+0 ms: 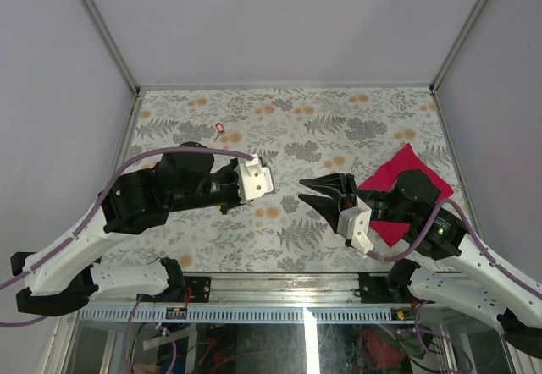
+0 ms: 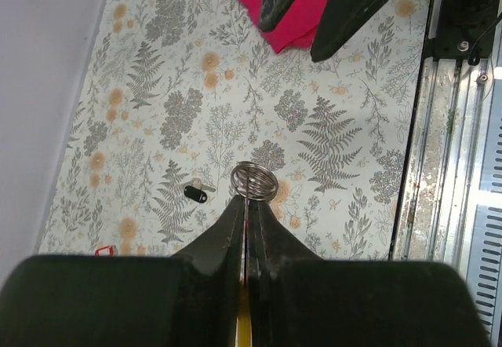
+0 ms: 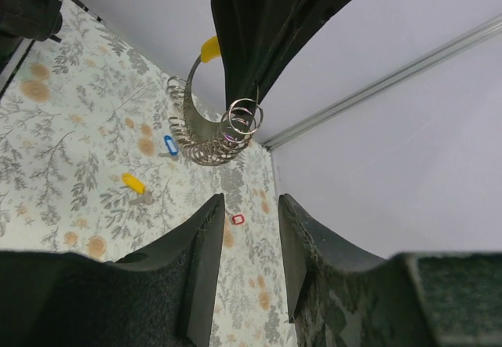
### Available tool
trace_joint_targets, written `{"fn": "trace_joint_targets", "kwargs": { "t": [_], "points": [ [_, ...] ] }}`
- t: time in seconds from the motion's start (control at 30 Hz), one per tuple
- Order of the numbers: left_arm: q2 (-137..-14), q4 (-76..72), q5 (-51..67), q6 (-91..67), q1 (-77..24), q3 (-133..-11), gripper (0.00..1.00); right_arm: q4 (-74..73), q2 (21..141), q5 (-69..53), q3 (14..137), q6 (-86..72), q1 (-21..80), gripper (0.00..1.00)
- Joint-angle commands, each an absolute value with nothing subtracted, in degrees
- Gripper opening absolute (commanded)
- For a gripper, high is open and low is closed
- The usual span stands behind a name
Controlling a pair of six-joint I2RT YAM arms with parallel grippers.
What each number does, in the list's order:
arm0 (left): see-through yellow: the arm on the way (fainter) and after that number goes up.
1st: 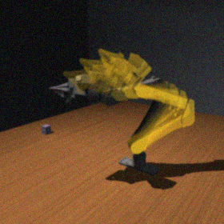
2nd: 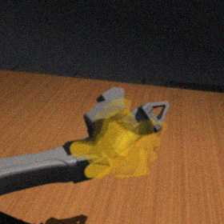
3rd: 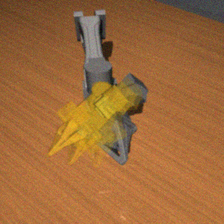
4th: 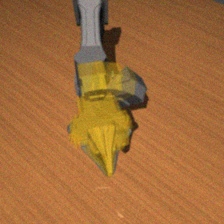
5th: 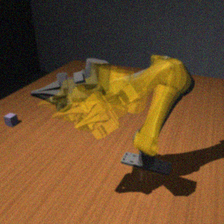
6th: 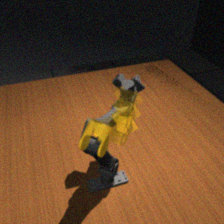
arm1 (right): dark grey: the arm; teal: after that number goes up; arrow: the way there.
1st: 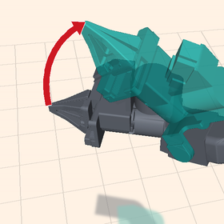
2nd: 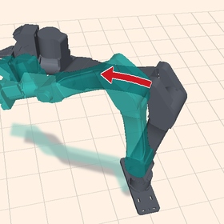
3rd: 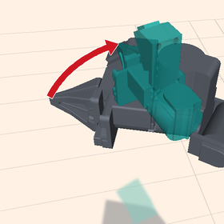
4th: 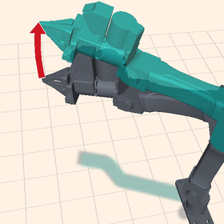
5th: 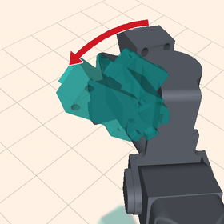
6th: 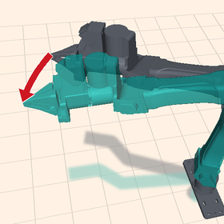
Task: Put the keys on the keyring
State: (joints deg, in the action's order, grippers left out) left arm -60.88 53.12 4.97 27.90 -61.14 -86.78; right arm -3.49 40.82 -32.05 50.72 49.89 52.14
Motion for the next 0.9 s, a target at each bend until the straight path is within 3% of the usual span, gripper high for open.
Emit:
{"fn": "trace_joint_targets", "kwargs": {
  "t": [0.0,0.37,0.87],
  "points": [
    [-57.97,49.44,5.01,28.19,-61.49,-85.87,0.0,3.59,42.05,-31.96,52.38,52.52,52.61,0.4],
    [-52.03,40.1,11.15,22.28,-61.51,-80.26,0.0,8.17,49.26,-37.89,59.77,55.89,52.65,0.39],
    [-45.44,26.63,12.77,8.72,-61.47,-71.47,0.0,2.51,53.61,-44.79,66.09,56.62,54.54,0.4]
  ]
}}
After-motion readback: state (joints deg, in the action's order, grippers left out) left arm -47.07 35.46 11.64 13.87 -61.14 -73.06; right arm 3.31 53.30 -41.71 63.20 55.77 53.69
